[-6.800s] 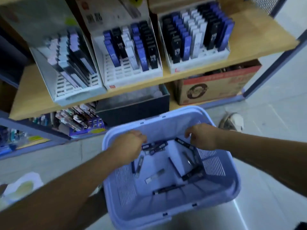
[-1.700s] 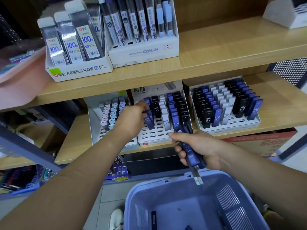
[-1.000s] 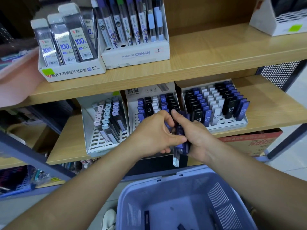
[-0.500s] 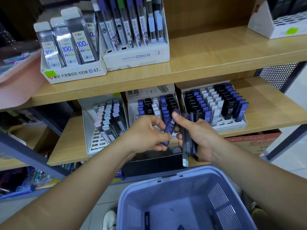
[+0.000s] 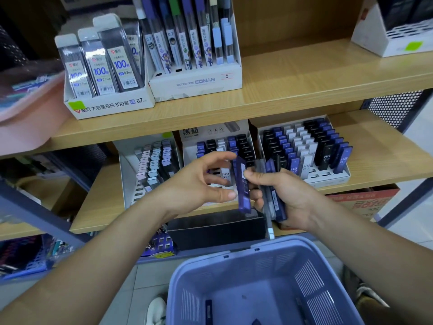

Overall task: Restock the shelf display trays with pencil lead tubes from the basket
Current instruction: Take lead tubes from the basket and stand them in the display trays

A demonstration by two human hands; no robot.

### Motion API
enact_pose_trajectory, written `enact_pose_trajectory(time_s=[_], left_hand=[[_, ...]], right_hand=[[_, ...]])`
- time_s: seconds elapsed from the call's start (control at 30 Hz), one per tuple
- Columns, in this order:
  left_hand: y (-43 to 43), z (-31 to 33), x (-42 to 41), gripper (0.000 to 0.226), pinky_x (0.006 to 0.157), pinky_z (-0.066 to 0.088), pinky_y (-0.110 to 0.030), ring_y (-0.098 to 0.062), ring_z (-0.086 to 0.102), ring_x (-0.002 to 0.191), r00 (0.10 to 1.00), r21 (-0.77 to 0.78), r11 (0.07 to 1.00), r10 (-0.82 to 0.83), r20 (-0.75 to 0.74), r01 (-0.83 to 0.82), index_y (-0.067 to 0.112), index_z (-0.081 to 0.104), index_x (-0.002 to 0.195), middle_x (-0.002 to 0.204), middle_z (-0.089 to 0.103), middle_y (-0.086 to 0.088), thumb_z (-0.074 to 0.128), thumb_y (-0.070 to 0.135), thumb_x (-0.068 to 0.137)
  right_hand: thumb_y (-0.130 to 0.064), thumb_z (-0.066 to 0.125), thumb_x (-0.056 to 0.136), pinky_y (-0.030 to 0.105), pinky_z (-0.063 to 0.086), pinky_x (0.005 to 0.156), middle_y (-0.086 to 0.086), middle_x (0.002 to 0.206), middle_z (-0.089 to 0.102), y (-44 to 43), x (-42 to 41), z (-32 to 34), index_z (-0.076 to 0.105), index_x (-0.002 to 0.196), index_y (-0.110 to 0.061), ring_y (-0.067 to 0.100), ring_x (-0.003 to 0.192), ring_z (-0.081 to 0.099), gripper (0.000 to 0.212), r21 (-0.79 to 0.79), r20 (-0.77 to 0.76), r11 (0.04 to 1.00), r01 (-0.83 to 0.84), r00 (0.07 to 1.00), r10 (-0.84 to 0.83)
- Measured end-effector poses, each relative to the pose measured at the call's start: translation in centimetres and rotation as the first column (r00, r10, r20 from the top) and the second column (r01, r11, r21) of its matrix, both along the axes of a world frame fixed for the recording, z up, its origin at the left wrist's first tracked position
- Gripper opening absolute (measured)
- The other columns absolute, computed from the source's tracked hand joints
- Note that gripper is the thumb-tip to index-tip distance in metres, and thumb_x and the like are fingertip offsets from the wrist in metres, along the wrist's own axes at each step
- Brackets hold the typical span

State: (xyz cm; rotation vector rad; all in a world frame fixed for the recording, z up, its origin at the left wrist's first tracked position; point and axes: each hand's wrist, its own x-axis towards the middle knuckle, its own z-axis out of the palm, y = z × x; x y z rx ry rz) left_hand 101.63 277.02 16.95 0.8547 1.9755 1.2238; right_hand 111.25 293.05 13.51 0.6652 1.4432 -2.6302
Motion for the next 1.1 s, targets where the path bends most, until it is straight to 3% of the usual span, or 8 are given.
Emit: enact_pose_trajectory(time_s=[0.1, 0.2, 0.3, 0.4, 0.5, 0.63, 0.9, 1.1], left_hand=[[0.0, -0.6, -0.1, 0.060, 0.081, 0.055, -0.023, 0.000, 0.055, 0.107, 0.939, 0.008, 1.000, -0.009, -0.344, 0.013, 0.040, 0.059, 0.121, 0.126, 0.051, 0.016, 0.079, 0.010, 0.074], [0.1, -1.3, -0.2, 0.037, 0.085, 0.051, -0.024, -0.006, 0.058, 0.098, 0.614, -0.078, 0.992, -0.124, -0.779, 0.101, 0.023, 0.070, 0.112, 0.108, 0.062, 0.009, 0.078, 0.025, 0.075], [0.5, -1.4, 0.3, 0.032, 0.083, 0.052, -0.033, -0.016, 0.062, 0.093, 0.397, -0.252, 0.958, -0.287, -0.872, 0.139, 0.020, 0.068, 0.113, 0.101, 0.067, 0.002, 0.071, 0.030, 0.083], [0.6, -2.0, 0.5, 0.034, 0.080, 0.051, -0.031, -0.015, 0.063, 0.091, 0.482, -0.294, 0.949, -0.312, -0.819, 0.115, 0.022, 0.057, 0.121, 0.095, 0.067, 0.005, 0.064, 0.030, 0.088], [0.7, -2.3, 0.4, 0.032, 0.080, 0.054, -0.031, -0.009, 0.067, 0.085, 0.708, -0.178, 0.983, -0.157, -0.689, 0.044, 0.022, 0.056, 0.115, 0.086, 0.070, 0.006, 0.069, 0.019, 0.086], [1.0, -1.5, 0.6, 0.042, 0.074, 0.059, -0.030, -0.016, 0.071, 0.075, 0.971, 0.019, 0.987, 0.161, -0.178, -0.160, 0.020, 0.049, 0.113, 0.073, 0.072, -0.005, 0.070, 0.001, 0.082], [0.7, -0.9, 0.3, 0.033, 0.068, 0.058, -0.026, -0.023, 0.070, 0.072, 0.951, 0.102, 0.948, 0.289, 0.112, -0.300, 0.010, 0.053, 0.112, 0.088, 0.072, -0.018, 0.067, -0.001, 0.084], [-1.5, 0.4, -2.5, 0.021, 0.063, 0.059, -0.024, -0.020, 0.069, 0.064, 0.949, -0.029, 0.951, 0.305, -0.084, -0.308, 0.009, 0.061, 0.095, 0.080, 0.071, -0.016, 0.066, -0.007, 0.082]], right_hand=[[-0.009, 0.068, 0.087, 0.022, 0.048, 0.045, 0.007, 0.067, 0.066, -0.2, 0.1, 0.0, 0.070, 0.097, -0.004, 0.013, 0.047, 0.058, 0.012, 0.028, 0.020, 0.999, -0.029, 0.999, 0.028], [-0.010, 0.072, 0.084, 0.025, 0.049, 0.052, 0.009, 0.067, 0.066, -0.3, 0.1, -0.3, 0.071, 0.095, -0.001, 0.017, 0.050, 0.060, 0.014, 0.101, 0.065, 0.994, -0.040, 0.997, 0.034], [-0.009, 0.071, 0.084, 0.024, 0.044, 0.042, 0.012, 0.063, 0.063, -0.5, 0.0, -0.5, 0.068, 0.088, 0.001, 0.016, 0.044, 0.054, 0.011, 0.159, 0.132, 0.987, -0.031, 0.991, 0.010], [-0.007, 0.065, 0.088, 0.021, 0.042, 0.037, 0.019, 0.074, 0.064, -0.4, 0.0, -0.5, 0.066, 0.094, 0.002, 0.013, 0.043, 0.047, 0.011, 0.065, 0.145, 0.998, 0.008, 0.989, -0.018], [-0.008, 0.065, 0.089, 0.020, 0.042, 0.038, 0.019, 0.079, 0.067, -0.1, 0.1, -0.5, 0.068, 0.097, 0.001, 0.011, 0.044, 0.048, 0.012, 0.034, 0.130, 0.999, 0.006, 0.991, -0.010], [-0.011, 0.073, 0.084, 0.022, 0.043, 0.041, 0.012, 0.078, 0.063, -0.1, 0.4, -0.6, 0.067, 0.094, -0.003, 0.013, 0.050, 0.052, 0.013, 0.129, 0.090, 0.991, -0.032, 0.996, 0.021], [-0.011, 0.074, 0.084, 0.025, 0.045, 0.045, 0.019, 0.082, 0.064, -0.2, 0.5, -0.9, 0.068, 0.088, -0.002, 0.014, 0.049, 0.052, 0.011, 0.366, 0.042, 0.921, -0.133, 0.991, 0.126], [-0.028, 0.068, 0.090, 0.023, 0.046, 0.042, 0.009, 0.067, 0.069, -0.7, 0.8, -1.3, 0.065, 0.093, -0.004, 0.017, 0.051, 0.063, 0.024, 0.202, 0.194, 0.967, -0.153, 0.974, 0.114]])
